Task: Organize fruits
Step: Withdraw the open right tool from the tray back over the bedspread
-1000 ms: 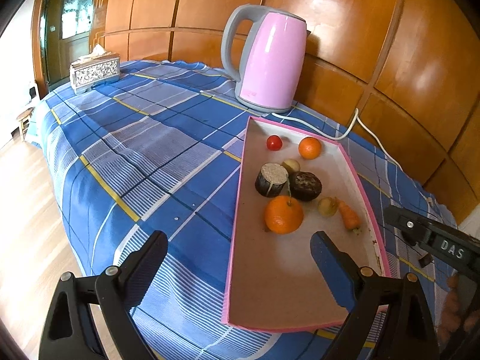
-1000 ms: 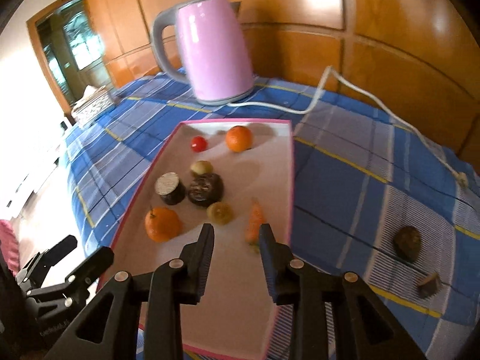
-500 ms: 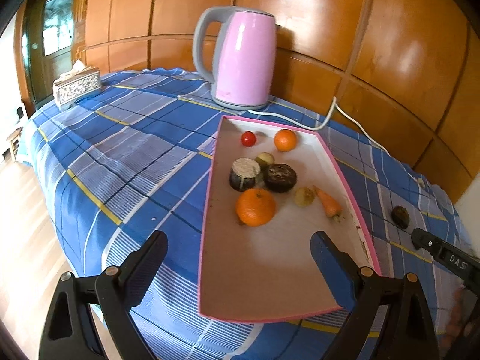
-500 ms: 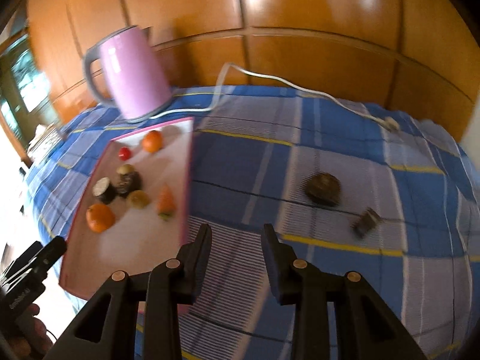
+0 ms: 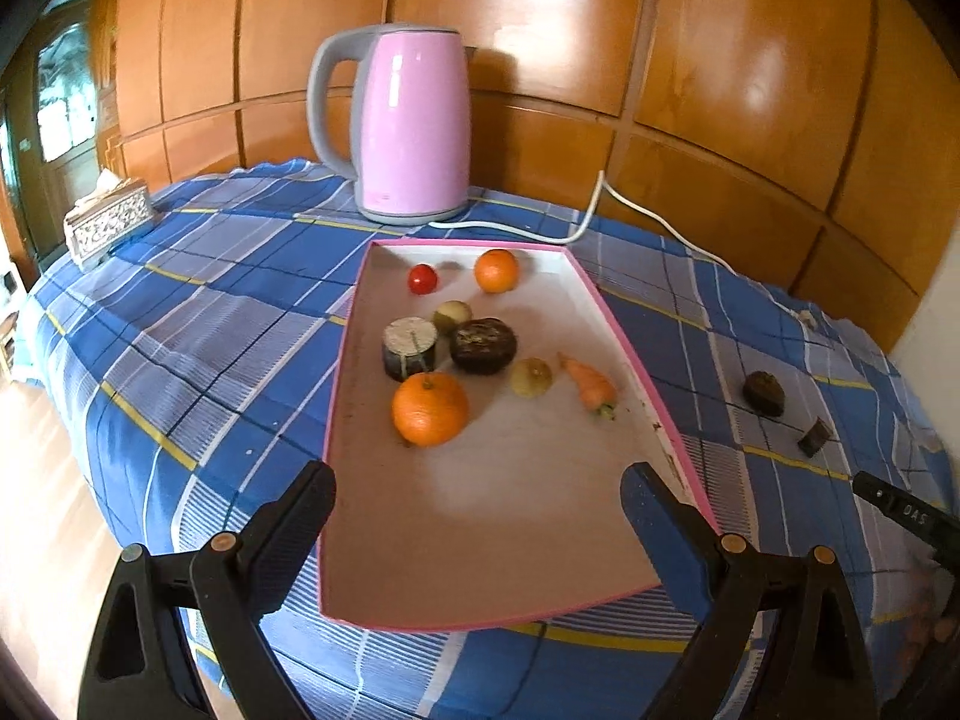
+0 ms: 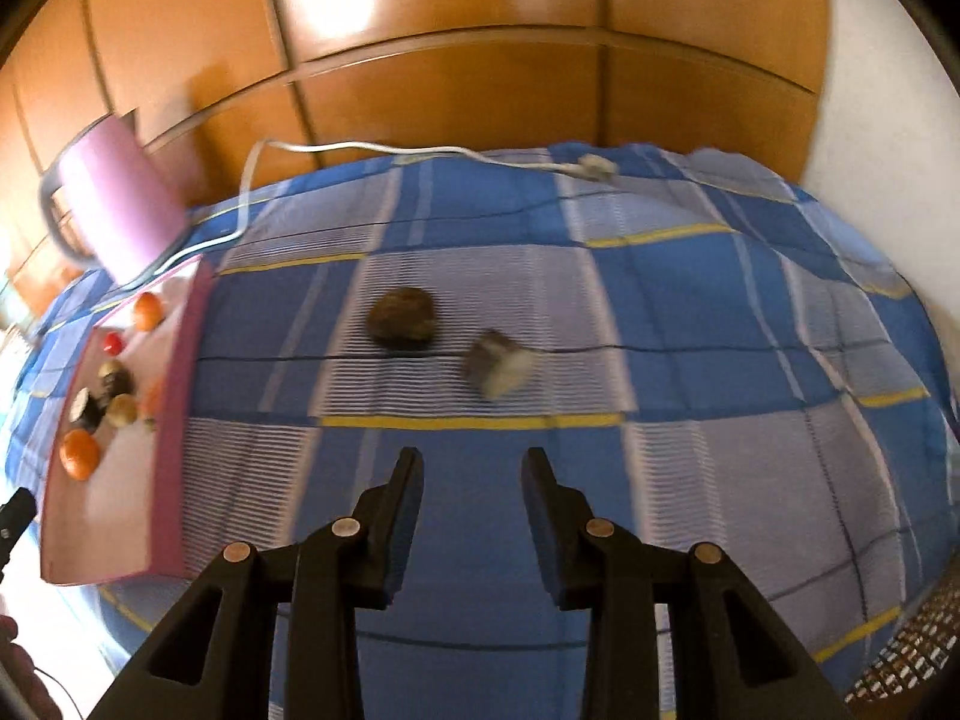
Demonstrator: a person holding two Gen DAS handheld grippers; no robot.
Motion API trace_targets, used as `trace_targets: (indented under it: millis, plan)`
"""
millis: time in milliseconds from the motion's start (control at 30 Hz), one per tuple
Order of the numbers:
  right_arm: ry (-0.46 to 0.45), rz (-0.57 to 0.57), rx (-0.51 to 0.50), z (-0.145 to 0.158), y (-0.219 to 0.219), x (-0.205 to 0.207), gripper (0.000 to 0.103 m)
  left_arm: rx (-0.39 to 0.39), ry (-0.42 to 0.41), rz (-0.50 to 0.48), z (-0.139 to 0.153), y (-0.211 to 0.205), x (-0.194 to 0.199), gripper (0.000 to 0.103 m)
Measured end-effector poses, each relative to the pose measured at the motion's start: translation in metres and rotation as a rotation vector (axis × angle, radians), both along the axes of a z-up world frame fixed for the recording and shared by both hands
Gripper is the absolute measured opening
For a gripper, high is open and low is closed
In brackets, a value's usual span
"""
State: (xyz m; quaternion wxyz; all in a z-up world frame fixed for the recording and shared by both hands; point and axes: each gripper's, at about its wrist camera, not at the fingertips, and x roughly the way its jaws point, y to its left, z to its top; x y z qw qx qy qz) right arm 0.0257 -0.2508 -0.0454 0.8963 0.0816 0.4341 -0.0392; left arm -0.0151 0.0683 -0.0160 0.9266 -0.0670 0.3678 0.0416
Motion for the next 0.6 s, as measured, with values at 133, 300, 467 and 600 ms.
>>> trace_targets:
  millis: [133, 300, 467, 600]
  plan:
    - [0.01, -0.066, -0.005, -0.006, -0.025, -0.009, 0.034, 0.015, -0.002, -0.025, 0.002, -0.009, 0.0, 0.096]
    - [0.022, -0.129, -0.003, -0.012, -0.047, -0.017, 0.035, 0.035, 0.002, -0.061, 0.003, -0.02, 0.002, 0.096]
    - [0.035, -0.167, 0.01, -0.02, -0.061, -0.023, 0.035, 0.053, 0.005, -0.103, 0.005, -0.034, 0.006, 0.096]
    - [0.042, -0.194, 0.009, -0.024, -0.071, -0.027, 0.035, 0.064, 0.01, -0.136, 0.007, -0.046, 0.01, 0.096]
